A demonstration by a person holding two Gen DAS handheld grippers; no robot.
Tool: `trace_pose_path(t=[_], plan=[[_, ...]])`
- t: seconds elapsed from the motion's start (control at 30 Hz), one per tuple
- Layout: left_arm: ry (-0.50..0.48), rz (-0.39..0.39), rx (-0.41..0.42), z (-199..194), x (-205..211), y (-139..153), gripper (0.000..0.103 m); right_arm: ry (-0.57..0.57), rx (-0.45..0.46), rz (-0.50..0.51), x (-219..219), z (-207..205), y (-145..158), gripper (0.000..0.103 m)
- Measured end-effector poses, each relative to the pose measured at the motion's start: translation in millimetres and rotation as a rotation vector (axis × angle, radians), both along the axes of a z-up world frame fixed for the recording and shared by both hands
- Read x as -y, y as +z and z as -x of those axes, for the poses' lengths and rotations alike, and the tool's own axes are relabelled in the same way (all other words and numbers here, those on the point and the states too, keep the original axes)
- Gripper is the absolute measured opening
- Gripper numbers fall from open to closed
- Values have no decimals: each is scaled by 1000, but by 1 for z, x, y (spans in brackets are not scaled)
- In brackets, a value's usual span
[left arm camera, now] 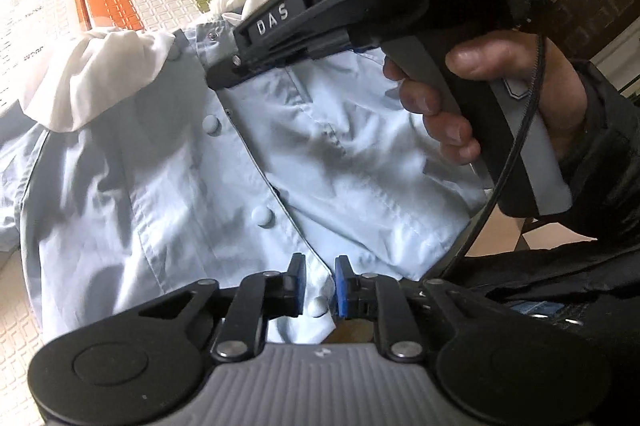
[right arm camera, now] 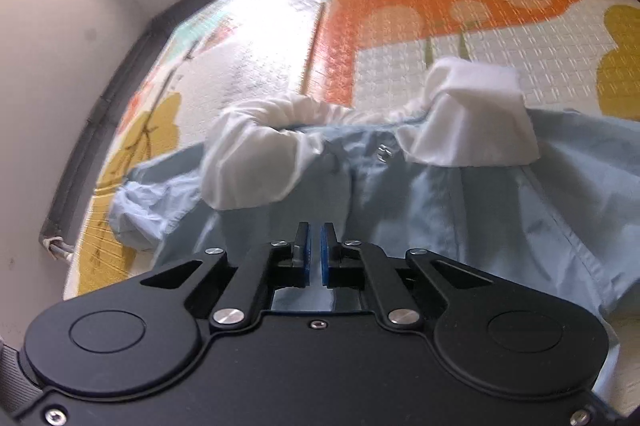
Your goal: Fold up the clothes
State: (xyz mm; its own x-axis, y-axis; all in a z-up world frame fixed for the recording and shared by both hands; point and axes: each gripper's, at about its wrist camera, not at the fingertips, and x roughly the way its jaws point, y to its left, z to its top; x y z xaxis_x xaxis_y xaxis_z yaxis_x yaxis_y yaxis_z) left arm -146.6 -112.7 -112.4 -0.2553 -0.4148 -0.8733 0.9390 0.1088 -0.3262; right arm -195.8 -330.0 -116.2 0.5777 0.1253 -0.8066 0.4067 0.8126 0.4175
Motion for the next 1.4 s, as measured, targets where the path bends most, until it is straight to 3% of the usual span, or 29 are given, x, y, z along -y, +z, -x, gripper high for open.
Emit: trace_pose_path(t=[0.03, 0.1, 0.13, 0.47, 0.5, 0.57, 0.7, 0.8, 1.1, 1.4], plan=[[-3, 0, 6, 1, 0, 0, 29, -23, -14, -11, 3, 0, -4, 13], [-9, -1, 16, 4, 0, 0, 52, -36, -19, -31, 6, 2, -10, 20], [-13, 0, 24, 5, -3, 2, 54, -37, -23, -36, 7, 2, -13, 20], [-29, -87, 99, 14, -1, -13, 56, -1, -33, -41, -4, -5, -22, 19], [-30, -90, 101, 14, -1, -13, 56, 3, -33, -41, -6, -6, -23, 16], [-33, -93, 104, 16, -2, -13, 52, 12, -35, -40, -8, -8, -24, 10], [-26, -98, 90, 15, -4, -15, 27, 22, -32, -32, -13, -10, -24, 6], [-7, -104, 68, 10, -6, -15, 16, 17, -22, -30, -12, -8, -21, 6], [-5, -73, 33, 4, -13, -5, 5, 5, 21, -30, -11, -1, -5, 6], [29, -46, -19, -8, -20, 9, 2, -2, 53, -16, -11, 1, 11, 6]])
